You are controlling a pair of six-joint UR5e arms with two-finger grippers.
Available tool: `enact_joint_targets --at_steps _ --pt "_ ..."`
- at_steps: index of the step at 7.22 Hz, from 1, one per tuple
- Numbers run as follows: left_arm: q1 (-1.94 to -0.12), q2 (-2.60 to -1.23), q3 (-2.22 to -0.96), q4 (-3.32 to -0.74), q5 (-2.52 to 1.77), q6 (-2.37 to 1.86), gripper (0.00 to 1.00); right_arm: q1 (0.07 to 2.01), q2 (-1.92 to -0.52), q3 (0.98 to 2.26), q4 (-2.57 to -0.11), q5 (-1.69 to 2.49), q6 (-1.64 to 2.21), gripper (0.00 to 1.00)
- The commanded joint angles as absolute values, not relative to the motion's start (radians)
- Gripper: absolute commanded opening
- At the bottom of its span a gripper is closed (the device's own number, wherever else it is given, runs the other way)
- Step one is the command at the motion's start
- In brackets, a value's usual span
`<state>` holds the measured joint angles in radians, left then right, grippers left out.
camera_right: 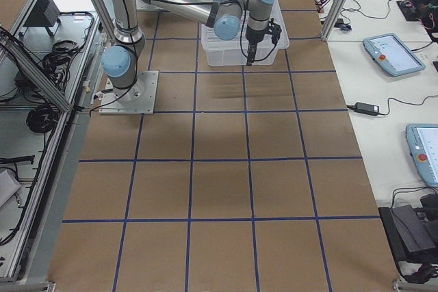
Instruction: Place red block in blue tray from box
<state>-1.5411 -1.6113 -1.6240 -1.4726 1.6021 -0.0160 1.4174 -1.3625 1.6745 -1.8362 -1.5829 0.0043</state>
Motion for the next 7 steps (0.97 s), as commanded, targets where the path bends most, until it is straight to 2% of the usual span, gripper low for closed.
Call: enact_joint_targets --at_steps 1,7 --pt "-1.540 -1.605 -1.621 -1.473 1.603 -0.014 1.00 1.433 -1.362 1.675 -1.836 -1.588 0.031 1.00" --pt "-1.539 -1.600 -1.615 -1.476 1.603 -0.011 1.00 1.462 -1.359 1.675 -1.833 -1.577 0.060 1.00"
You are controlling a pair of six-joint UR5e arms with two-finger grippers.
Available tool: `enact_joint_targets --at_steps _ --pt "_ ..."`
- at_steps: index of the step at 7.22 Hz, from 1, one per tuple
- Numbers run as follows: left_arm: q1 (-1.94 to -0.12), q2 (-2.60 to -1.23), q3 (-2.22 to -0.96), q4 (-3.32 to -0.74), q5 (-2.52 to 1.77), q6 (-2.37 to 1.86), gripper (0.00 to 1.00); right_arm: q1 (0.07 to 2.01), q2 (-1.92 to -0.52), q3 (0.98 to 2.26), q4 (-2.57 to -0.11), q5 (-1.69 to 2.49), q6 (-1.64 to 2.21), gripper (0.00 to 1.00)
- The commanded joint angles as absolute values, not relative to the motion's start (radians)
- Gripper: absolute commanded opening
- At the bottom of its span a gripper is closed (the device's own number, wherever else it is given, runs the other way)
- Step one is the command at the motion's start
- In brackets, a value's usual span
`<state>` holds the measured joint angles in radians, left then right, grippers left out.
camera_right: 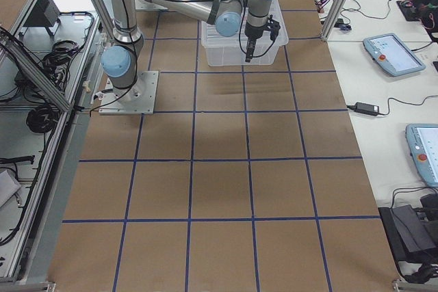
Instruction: Place red block in blue tray from box
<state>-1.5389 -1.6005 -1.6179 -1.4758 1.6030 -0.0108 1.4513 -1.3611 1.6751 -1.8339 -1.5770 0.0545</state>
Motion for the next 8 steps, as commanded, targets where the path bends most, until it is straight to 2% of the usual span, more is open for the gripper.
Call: enact_joint_targets --at_steps 1,5,8 --pt "-1.540 -1.601 -1.615 -1.476 1.601 -0.011 1.00 1.463 -1.362 1.674 -1.833 -1.578 0.060 1.00" --pt "-1.539 -1.597 -1.615 -1.474 1.603 -0.011 1.00 1.462 -1.391 1.631 -1.823 -1.595 0.057 1.00" --pt "-1.539 -1.598 -1.612 -1.473 1.603 -0.011 1.00 1.463 -1.526 1.520 -1.558 -1.585 0.083 1.00"
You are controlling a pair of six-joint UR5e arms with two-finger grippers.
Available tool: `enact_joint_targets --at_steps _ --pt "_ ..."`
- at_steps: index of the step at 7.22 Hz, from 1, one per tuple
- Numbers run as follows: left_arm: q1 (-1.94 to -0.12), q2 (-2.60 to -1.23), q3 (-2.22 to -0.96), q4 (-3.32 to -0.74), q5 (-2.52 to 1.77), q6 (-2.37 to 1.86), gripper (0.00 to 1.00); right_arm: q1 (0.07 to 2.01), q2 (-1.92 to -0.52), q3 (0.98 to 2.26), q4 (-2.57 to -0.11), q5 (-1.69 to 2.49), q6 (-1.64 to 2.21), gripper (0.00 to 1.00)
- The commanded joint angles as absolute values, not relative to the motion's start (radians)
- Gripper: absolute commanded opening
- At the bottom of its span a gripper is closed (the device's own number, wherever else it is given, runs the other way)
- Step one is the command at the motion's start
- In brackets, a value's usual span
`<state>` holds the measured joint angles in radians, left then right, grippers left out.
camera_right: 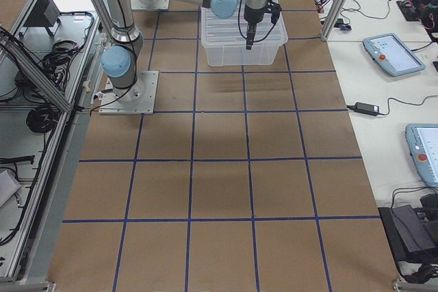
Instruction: Place red block in blue tray from box
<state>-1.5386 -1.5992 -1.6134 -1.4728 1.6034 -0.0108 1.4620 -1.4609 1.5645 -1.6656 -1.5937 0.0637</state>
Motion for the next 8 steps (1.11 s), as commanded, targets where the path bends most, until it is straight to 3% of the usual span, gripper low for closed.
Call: enact_joint_targets --at_steps 1,8 --pt "-1.539 -1.598 -1.614 -1.473 1.603 -0.011 1.00 1.479 -1.579 1.522 -1.507 -1.572 0.104 1.00" --pt "-1.542 -1.614 -1.536 -1.558 1.612 -0.001 1.00 1.539 -1.591 1.578 -1.511 -1.536 0.103 1.00"
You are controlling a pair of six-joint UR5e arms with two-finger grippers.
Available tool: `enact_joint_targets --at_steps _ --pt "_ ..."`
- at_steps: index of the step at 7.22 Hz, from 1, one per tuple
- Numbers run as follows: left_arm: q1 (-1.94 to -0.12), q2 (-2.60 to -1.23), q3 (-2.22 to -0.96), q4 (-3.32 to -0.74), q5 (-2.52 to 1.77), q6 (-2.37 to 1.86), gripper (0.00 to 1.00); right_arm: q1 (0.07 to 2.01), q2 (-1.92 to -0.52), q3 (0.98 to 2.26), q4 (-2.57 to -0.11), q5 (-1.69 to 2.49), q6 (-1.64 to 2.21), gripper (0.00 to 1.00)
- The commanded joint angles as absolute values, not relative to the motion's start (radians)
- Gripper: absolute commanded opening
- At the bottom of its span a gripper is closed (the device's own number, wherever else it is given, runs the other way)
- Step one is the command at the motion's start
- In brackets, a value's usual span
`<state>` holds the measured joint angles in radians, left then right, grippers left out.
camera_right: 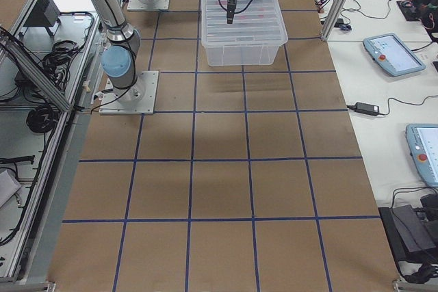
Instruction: Place red block in blue tray from box
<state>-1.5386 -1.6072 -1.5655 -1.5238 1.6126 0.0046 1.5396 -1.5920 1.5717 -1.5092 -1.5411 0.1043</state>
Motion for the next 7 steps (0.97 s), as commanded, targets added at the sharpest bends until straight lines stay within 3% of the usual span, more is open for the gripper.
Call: enact_joint_targets --at_steps 1,7 --pt "-1.545 -1.609 -1.552 -1.560 1.612 -0.002 1.00 1.539 -1.597 1.578 -1.506 -1.537 0.104 1.00" --pt "-1.546 -1.606 -1.560 -1.554 1.609 0.015 1.00 1.539 -1.606 1.578 -1.499 -1.552 0.107 1.00"
